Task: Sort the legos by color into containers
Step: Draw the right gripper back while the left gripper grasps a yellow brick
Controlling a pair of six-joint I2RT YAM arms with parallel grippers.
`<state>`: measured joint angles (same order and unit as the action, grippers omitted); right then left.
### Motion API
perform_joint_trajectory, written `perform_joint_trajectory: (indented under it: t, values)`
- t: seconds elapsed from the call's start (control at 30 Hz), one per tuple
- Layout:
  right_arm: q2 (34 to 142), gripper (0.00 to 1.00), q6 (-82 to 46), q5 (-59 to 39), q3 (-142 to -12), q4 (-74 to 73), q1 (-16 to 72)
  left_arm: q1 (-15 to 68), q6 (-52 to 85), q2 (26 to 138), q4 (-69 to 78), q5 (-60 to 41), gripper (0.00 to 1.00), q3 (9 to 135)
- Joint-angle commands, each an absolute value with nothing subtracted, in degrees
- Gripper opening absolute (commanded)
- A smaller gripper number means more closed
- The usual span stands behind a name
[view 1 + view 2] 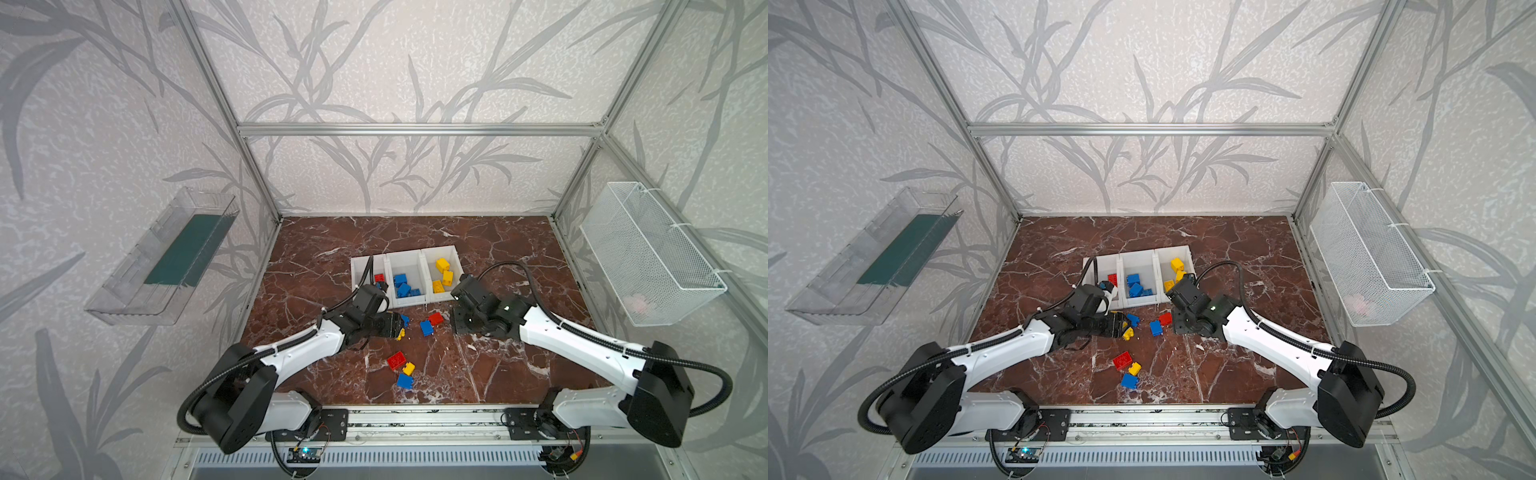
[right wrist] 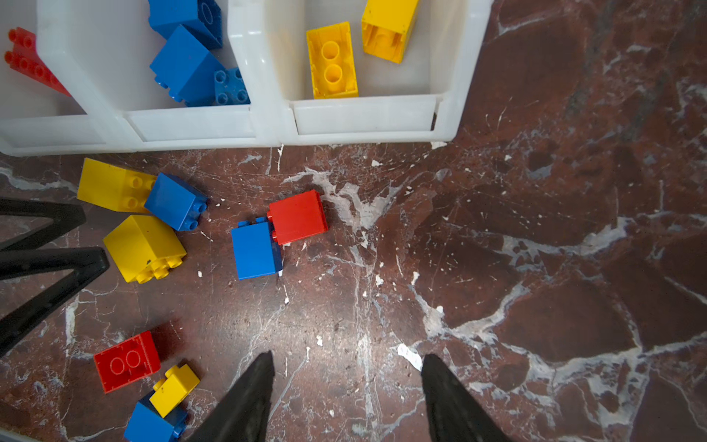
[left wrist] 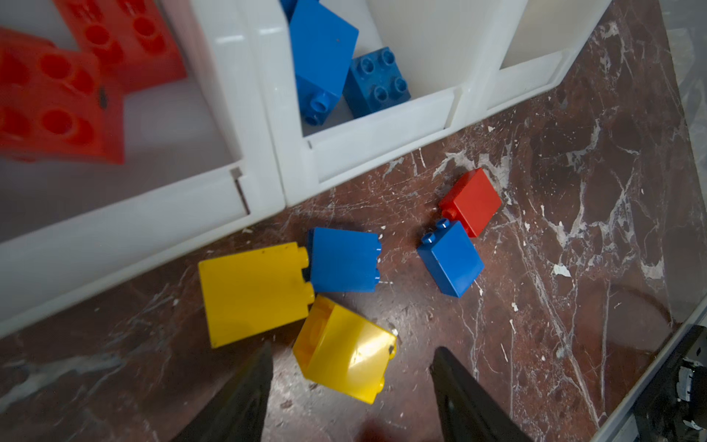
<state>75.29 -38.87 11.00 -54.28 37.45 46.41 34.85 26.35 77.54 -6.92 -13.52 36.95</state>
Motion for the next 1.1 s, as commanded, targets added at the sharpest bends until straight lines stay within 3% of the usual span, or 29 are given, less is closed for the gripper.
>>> perform_joint_trajectory:
  t: [0.0,0.4,0.93,1.07]
  values:
    - [72.9,0.63,-40.9,13.1,-53.2,38.5,46.3,35.3,23.7,79.9,-8.4,-13.3,0.69,39.1]
    - [71.5,0.63,-41.4,14.3,-52.1,38.3,46.2,40.4,24.0,82.4,-8.2,-13.1,0.68,38.8]
    - [70.3,0.63,-42.2,13.8,-50.8,38.8,46.3,44.0,21.8,86.7,-11.1,-7.4,0.52,42.1]
    - [68.6,0.63,-42.4,14.9,-50.1,39.2,46.2,44.7,21.4,88.2,-11.4,-6.7,0.45,43.6]
